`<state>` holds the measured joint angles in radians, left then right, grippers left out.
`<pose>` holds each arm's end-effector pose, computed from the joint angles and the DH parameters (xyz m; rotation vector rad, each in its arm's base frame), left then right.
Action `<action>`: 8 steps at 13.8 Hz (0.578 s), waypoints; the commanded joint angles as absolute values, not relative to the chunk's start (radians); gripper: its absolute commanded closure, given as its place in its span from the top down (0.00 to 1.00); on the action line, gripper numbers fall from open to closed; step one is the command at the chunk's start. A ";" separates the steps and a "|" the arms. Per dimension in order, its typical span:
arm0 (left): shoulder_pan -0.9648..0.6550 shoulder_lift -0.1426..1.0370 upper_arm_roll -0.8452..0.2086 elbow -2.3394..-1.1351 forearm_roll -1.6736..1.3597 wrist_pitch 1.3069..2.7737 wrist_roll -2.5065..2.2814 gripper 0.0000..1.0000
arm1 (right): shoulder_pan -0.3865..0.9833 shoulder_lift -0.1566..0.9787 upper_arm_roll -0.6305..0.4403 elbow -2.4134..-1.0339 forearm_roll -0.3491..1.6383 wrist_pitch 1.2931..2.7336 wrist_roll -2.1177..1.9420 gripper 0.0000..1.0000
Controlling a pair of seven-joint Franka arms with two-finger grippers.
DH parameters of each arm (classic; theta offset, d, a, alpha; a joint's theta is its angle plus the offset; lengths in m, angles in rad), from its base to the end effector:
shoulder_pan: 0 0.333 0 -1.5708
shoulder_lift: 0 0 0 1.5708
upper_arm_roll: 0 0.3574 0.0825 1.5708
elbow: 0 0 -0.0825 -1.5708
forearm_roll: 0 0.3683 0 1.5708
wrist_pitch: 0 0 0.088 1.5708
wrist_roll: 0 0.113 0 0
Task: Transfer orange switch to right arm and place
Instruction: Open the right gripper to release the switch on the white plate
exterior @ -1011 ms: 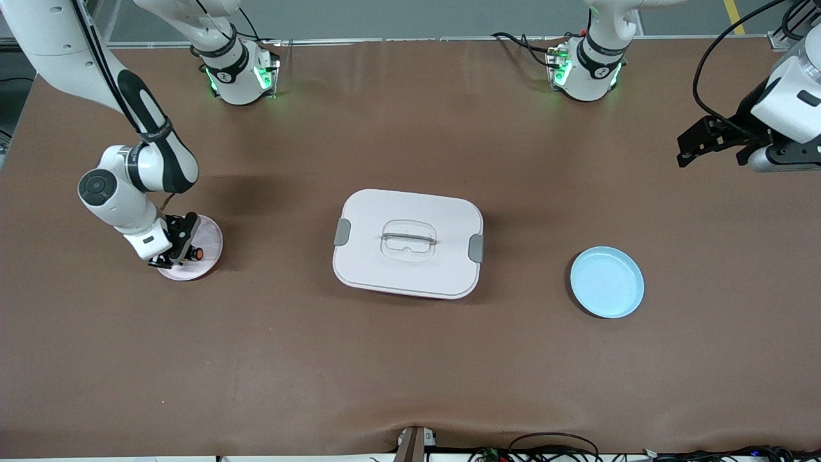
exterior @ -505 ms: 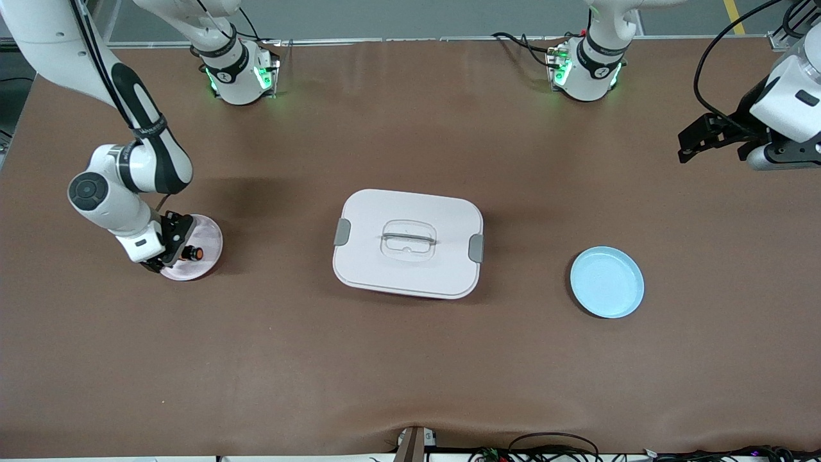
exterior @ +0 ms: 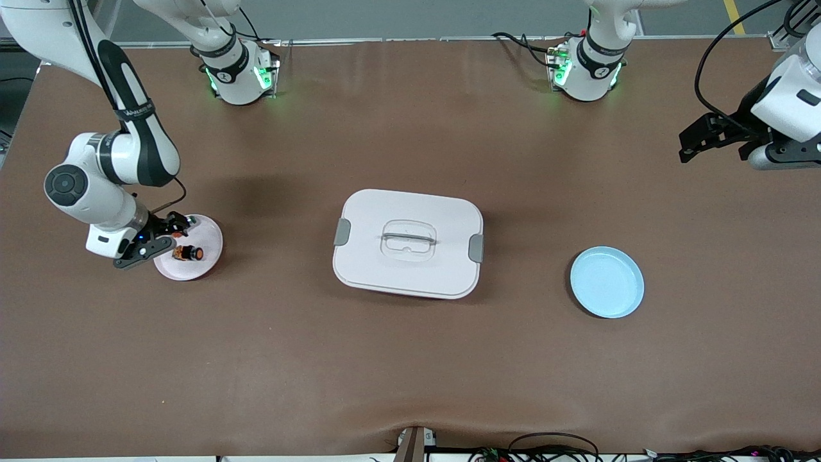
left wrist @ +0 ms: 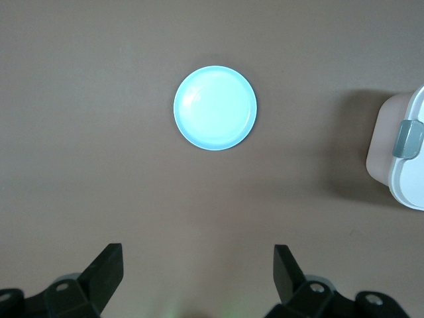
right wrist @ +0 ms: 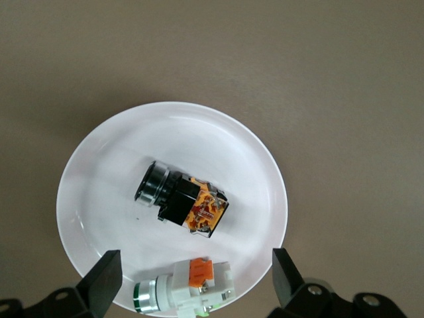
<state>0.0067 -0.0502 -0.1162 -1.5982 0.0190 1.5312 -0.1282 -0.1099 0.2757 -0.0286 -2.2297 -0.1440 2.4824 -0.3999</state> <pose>0.5139 -0.0562 0.6704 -3.1147 -0.0303 0.0219 0.5420 -0.0752 0.2923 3.0015 0.5731 -0.0727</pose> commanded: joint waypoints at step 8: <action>0.021 -0.067 -0.118 -1.598 0.038 1.523 -0.129 1.00 | -0.089 0.236 -0.017 -2.073 -0.023 2.297 -0.118 1.00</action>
